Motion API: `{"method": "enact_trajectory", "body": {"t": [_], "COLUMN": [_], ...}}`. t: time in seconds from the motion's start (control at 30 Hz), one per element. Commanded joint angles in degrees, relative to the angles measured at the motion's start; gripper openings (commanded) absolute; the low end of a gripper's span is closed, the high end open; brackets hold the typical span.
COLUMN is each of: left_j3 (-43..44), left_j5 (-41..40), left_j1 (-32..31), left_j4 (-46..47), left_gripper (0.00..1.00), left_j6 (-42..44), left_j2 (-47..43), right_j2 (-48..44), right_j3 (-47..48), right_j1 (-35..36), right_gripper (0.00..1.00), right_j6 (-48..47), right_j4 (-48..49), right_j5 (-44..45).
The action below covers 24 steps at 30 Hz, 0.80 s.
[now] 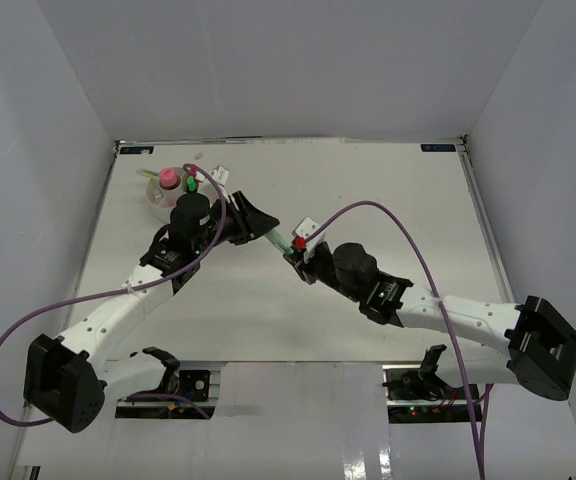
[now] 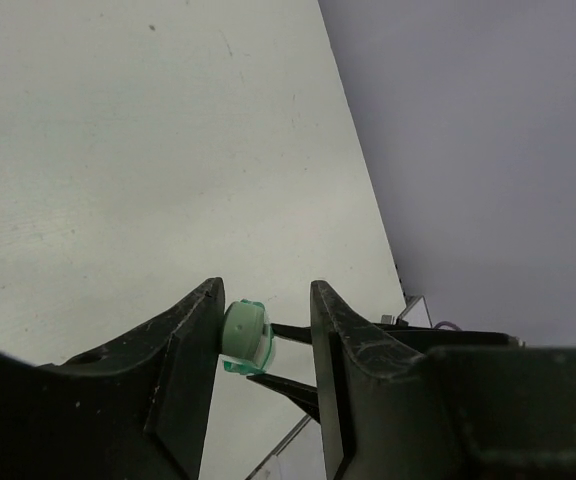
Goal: Sort the stationery into containers
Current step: Close the pen cap on the pen.
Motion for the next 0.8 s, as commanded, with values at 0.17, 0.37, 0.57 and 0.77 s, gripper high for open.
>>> {"method": "enact_trajectory", "body": {"t": [0.17,0.37,0.57,0.77], "left_j3": [14.26,19.28,18.49,23.40], "left_j5": [0.45,2.82,5.29,4.58], "left_j1": [-0.14,0.21,0.12,0.74], "left_j4": [-14.53,-20.70,-20.61,-26.40], "left_gripper": [0.52,0.52,0.51,0.49], "left_j6": [10.39,14.18,13.56,16.46], "left_j2": [2.19,4.83,5.62,6.41], "right_j2": [-3.15,-5.35,-6.14,-8.16], "right_j3": [-0.79,-2.90,-3.61,-5.45], "right_j1": [0.13,0.13,0.13,0.22], "right_gripper": [0.26,0.25,0.24,0.24], "right_j6": [-2.14,-2.84,-3.37,-5.13], "right_j4": [3.30,4.97,5.85,7.34], "right_j5": [-0.08,-0.96,-1.05,-2.02]}}
